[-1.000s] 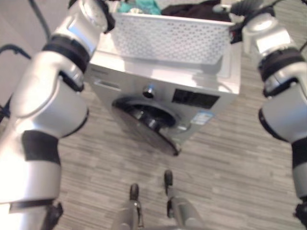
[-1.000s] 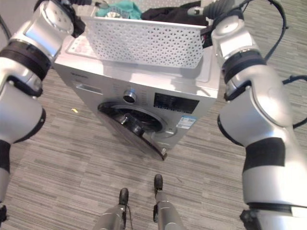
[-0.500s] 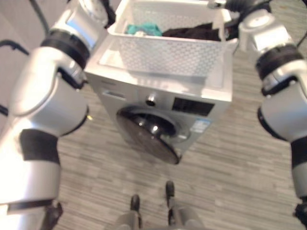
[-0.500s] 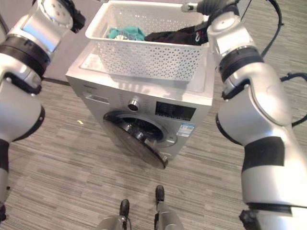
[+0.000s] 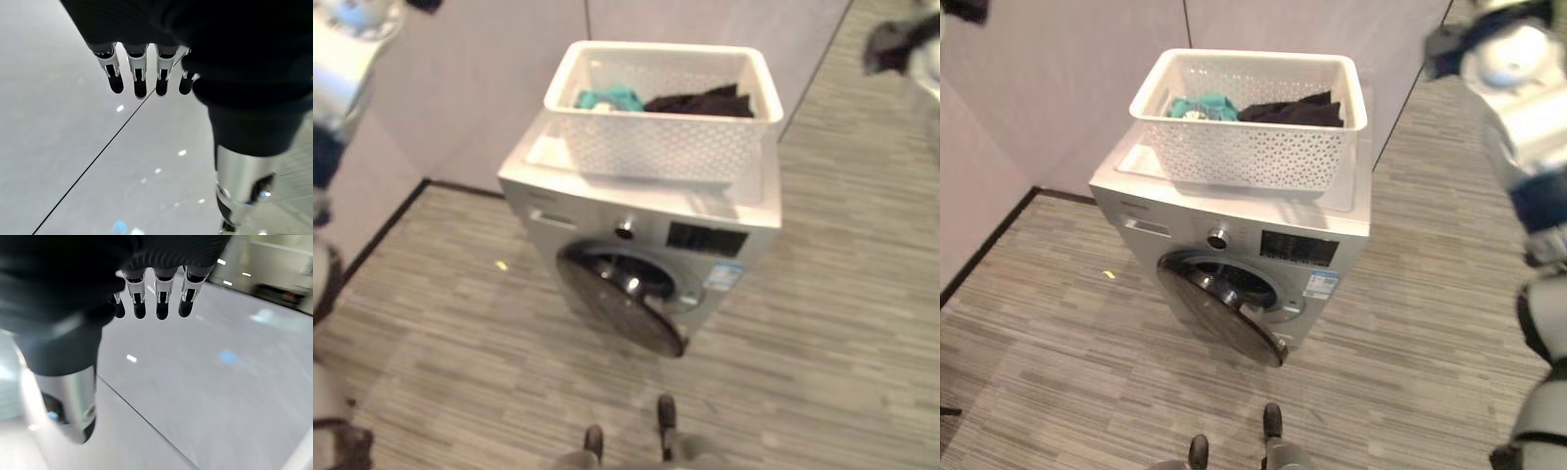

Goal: Grab the laundry basket,head to the washer,open it,put in the laundry and shut it.

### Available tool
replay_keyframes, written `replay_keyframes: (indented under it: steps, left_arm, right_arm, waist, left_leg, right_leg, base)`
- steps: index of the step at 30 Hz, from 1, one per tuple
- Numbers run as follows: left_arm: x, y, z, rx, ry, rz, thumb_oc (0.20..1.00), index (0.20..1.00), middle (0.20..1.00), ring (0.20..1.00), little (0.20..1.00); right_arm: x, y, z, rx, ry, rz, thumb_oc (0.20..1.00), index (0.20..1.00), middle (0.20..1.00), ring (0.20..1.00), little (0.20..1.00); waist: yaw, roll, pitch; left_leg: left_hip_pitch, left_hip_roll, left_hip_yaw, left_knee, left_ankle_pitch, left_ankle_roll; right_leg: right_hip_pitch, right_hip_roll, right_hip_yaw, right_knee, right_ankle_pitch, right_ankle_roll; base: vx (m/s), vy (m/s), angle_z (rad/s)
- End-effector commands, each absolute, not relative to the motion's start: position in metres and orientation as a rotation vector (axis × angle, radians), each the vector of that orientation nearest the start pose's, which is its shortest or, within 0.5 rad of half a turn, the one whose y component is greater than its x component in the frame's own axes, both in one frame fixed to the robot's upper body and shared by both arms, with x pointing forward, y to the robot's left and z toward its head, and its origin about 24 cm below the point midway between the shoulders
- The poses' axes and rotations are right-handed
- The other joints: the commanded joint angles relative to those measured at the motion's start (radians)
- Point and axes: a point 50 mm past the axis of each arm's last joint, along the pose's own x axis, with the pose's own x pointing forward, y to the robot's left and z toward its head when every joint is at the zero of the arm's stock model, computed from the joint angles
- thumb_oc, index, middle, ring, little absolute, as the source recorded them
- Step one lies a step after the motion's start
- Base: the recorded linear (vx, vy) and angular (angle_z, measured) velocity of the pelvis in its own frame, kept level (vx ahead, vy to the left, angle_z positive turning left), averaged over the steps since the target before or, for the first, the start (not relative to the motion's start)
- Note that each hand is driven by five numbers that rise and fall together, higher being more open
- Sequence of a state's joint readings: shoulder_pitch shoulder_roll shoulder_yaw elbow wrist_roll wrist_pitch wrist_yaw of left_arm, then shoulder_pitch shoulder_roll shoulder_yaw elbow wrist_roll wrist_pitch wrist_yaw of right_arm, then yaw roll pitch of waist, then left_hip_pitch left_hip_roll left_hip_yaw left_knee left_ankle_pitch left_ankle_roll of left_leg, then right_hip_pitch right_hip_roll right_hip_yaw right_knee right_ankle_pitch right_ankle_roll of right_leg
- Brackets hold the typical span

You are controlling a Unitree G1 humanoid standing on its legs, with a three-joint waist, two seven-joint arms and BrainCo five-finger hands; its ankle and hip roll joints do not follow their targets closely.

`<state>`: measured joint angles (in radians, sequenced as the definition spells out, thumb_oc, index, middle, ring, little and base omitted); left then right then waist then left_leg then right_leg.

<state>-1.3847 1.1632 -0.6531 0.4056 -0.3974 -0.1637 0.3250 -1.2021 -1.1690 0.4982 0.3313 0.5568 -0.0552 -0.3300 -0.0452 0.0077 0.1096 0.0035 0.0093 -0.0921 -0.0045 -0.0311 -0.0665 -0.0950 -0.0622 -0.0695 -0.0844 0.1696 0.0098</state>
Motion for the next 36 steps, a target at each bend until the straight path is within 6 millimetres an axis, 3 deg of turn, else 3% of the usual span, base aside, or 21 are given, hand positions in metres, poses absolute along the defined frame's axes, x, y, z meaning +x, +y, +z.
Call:
replay_keyframes:
  steps: [1,5,6,7,9,10,11,14,15,16,17,18,19,22,23,24,25,27,31,36]
  left_arm:
    - [0.286,0.283,0.404,0.765,-0.948,0.387,1.000,1.000,1.000,1.000,1.000]
    - [0.269,0.299,0.377,0.753,-0.931,0.399,1.000,1.000,1.000,1.000,1.000]
    - [0.241,0.326,0.345,0.753,-0.891,0.468,1.000,1.000,1.000,1.000,1.000]
    - [0.238,0.327,0.343,0.753,-0.887,0.470,1.000,1.000,1.000,1.000,1.000]
    - [0.217,0.343,0.318,0.792,-0.844,0.535,1.000,1.000,1.000,1.000,1.000]
    - [0.194,0.353,0.295,0.821,-0.794,0.577,1.000,1.000,1.000,1.000,1.000]
    - [0.192,0.353,0.294,0.823,-0.790,0.577,1.000,1.000,1.000,1.000,1.000]
    - [0.160,0.370,0.258,0.837,-0.681,0.671,1.000,1.000,1.000,1.000,1.000]
    - [0.143,0.382,0.230,0.800,-0.584,0.743,1.000,1.000,1.000,1.000,1.000]
    - [0.143,0.382,0.229,0.800,-0.582,0.742,1.000,1.000,1.000,1.000,1.000]
    - [0.129,0.395,0.196,0.652,-0.479,0.814,1.000,1.000,1.000,1.000,1.000]
    - [0.124,0.400,0.181,0.581,-0.436,0.844,1.000,1.000,1.000,1.000,1.000]
    - [0.124,0.400,0.181,0.579,-0.435,0.843,1.000,1.000,1.000,1.000,1.000]
    - [0.114,0.407,0.124,0.375,-0.265,0.915,1.000,1.000,1.000,1.000,1.000]
    - [0.114,0.408,0.124,0.372,-0.265,0.914,1.000,1.000,1.000,1.000,1.000]
    - [0.113,0.407,0.058,0.125,-0.070,0.971,1.000,1.000,1.000,1.000,1.000]
    - [0.113,0.408,0.058,0.121,-0.072,0.971,1.000,1.000,1.000,1.000,1.000]
    - [0.111,0.405,0.021,-0.018,0.046,1.009,1.000,1.000,1.000,1.000,1.000]
    - [0.108,0.398,-0.020,-0.174,0.184,1.054,1.000,1.000,1.000,1.000,1.000]
    - [0.105,0.382,-0.055,-0.171,0.390,1.000,1.000,1.000,1.000,1.000,1.000]
  right_arm:
    - [0.279,-0.289,0.388,-0.690,-0.883,-0.390,1.000,1.000,1.000,1.000,1.000]
    - [0.261,-0.295,0.364,-0.750,-0.868,-0.365,1.000,1.000,1.000,1.000,1.000]
    - [0.241,-0.299,0.335,-0.789,-0.833,-0.307,1.000,1.000,1.000,1.000,1.000]
    - [0.239,-0.299,0.334,-0.791,-0.831,-0.302,1.000,1.000,1.000,1.000,1.000]
    - [0.224,-0.297,0.312,-0.815,-0.798,-0.248,1.000,1.000,1.000,1.000,1.000]
    - [0.208,-0.299,0.291,-0.840,-0.752,-0.229,1.000,1.000,1.000,1.000,1.000]
    - [0.206,-0.298,0.290,-0.839,-0.750,-0.225,1.000,1.000,1.000,1.000,1.000]
    - [0.190,-0.297,0.257,-0.844,-0.636,-0.153,1.000,1.000,1.000,1.000,1.000]
    - [0.182,-0.297,0.239,-0.807,-0.553,-0.107,1.000,1.000,1.000,1.000,1.000]
    - [0.181,-0.296,0.239,-0.807,-0.550,-0.104,1.000,1.000,1.000,1.000,1.000]
    - [0.177,-0.296,0.221,-0.776,-0.459,-0.059,1.000,1.000,1.000,1.000,1.000]
    - [0.175,-0.295,0.214,-0.765,-0.419,-0.031,1.000,1.000,1.000,1.000,1.000]
    - [0.174,-0.295,0.214,-0.766,-0.417,-0.030,1.000,1.000,1.000,1.000,1.000]
    - [0.174,-0.291,0.196,-0.709,-0.330,0.035,1.000,1.000,1.000,1.000,1.000]
    - [0.174,-0.292,0.196,-0.711,-0.329,0.036,1.000,1.000,1.000,1.000,1.000]
    - [0.183,-0.285,0.181,-0.684,-0.265,0.104,1.000,1.000,1.000,1.000,1.000]
    - [0.184,-0.285,0.181,-0.685,-0.266,0.104,1.000,1.000,1.000,1.000,1.000]
    - [0.191,-0.282,0.172,-0.681,-0.233,0.133,1.000,1.000,1.000,1.000,1.000]
    - [0.205,-0.271,0.158,-0.682,-0.205,0.183,1.000,1.000,1.000,1.000,1.000]
    - [0.226,-0.263,0.129,-0.714,-0.119,0.198,1.000,1.000,1.000,1.000,1.000]
  waist:
    - [0.029,0.000,-0.087]
    - [0.038,-0.006,-0.102]
    - [0.046,-0.014,-0.113]
    - [0.044,-0.010,-0.116]
    - [0.039,-0.013,-0.119]
    - [0.042,-0.016,-0.123]
    - [0.040,-0.015,-0.127]
    - [0.047,-0.020,-0.120]
    - [0.048,-0.028,-0.119]
    - [0.048,-0.025,-0.123]
    - [0.049,-0.033,-0.116]
    - [0.050,-0.034,-0.114]
    - [0.049,-0.032,-0.117]
    - [0.055,-0.041,-0.110]
    - [0.054,-0.039,-0.110]
    - [0.065,-0.047,-0.103]
    - [0.063,-0.045,-0.101]
    - [0.069,-0.049,-0.096]
    - [0.075,-0.056,-0.077]
    - [0.099,-0.061,-0.035]
  left_leg:
    - [-0.002,0.044,0.049,0.003,-0.044,0.027]
    - [0.012,0.046,0.049,-0.004,-0.050,0.030]
    - [0.020,0.048,0.051,-0.014,-0.045,0.032]
    - [0.024,0.049,0.052,-0.016,-0.049,0.032]
    - [0.028,0.051,0.052,-0.022,-0.044,0.032]
    - [0.029,0.052,0.051,-0.024,-0.045,0.032]
    - [0.033,0.053,0.051,-0.026,-0.049,0.032]
    - [0.037,0.056,0.049,-0.024,-0.053,0.034]
    - [0.033,0.057,0.047,-0.024,-0.050,0.034]
    - [0.038,0.058,0.045,-0.027,-0.059,0.034]
    - [0.030,0.059,0.047,-0.024,-0.048,0.032]
    - [0.028,0.060,0.046,-0.023,-0.046,0.031]
    - [0.032,0.061,0.044,-0.026,-0.054,0.031]
    - [0.028,0.065,0.041,-0.024,-0.050,0.026]
    - [0.028,0.065,0.040,-0.023,-0.049,0.026]
    - [0.021,0.068,0.033,-0.022,-0.039,0.021]
    - [0.022,0.068,0.032,-0.023,-0.039,0.020]
    - [0.019,0.070,0.027,-0.024,-0.033,0.017]
    - [0.014,0.074,0.016,-0.027,-0.022,0.011]
    - [-0.004,0.076,-0.001,-0.016,-0.013,0.006]
  right_leg:
    - [0.083,-0.107,-0.008,0.064,-0.172,0.134]
    - [0.092,-0.107,-0.004,0.061,-0.176,0.136]
    - [0.094,-0.107,-0.003,0.059,-0.173,0.135]
    - [0.097,-0.106,-0.002,0.058,-0.177,0.136]
    - [0.098,-0.105,0.003,0.055,-0.174,0.134]
    - [0.100,-0.104,0.003,0.051,-0.174,0.134]
    - [0.103,-0.103,0.003,0.050,-0.177,0.134]
    - [0.105,-0.099,0.002,0.040,-0.176,0.131]
    - [0.105,-0.098,0.002,0.038,-0.175,0.128]
    - [0.109,-0.096,0.002,0.036,-0.182,0.129]
    - [0.106,-0.097,0.000,0.039,-0.176,0.124]
    - [0.106,-0.096,-0.002,0.039,-0.178,0.122]
    - [0.111,-0.095,-0.003,0.038,-0.185,0.123]
    - [0.114,-0.094,-0.013,0.040,-0.188,0.117]
    - [0.115,-0.094,-0.014,0.040,-0.189,0.116]
    - [0.116,-0.094,-0.026,0.044,-0.191,0.111]
    - [0.116,-0.094,-0.027,0.045,-0.191,0.111]
    - [0.118,-0.093,-0.037,0.046,-0.192,0.110]
    - [0.119,-0.091,-0.049,0.047,-0.191,0.108]
    - [0.115,-0.092,-0.070,0.051,-0.193,0.106]
  base:
    - [0.00,0.000,0.00]
    - [0.00,-0.003,-0.07]
    - [0.02,-0.012,-0.10]
    - [0.00,-0.019,-0.15]
    - [-0.01,-0.021,-0.14]
    - [0.00,0.000,0.00]
    - [0.05,-0.025,0.08]
    - [-0.05,-0.040,-0.03]
    - [0.01,-0.044,0.01]
    - [-0.07,-0.062,0.02]
    - [-0.05,-0.045,0.08]
    - [-0.05,-0.046,0.11]
    - [0.01,-0.033,0.10]
    - [-0.02,-0.036,0.12]
    - [-0.05,-0.060,0.13]
    - [-0.03,-0.047,0.12]
    - [-0.04,-0.058,0.16]
    - [-0.01,-0.034,0.17]
    - [-0.01,-0.044,0.12]
    - [-0.02,-0.043,0.13]
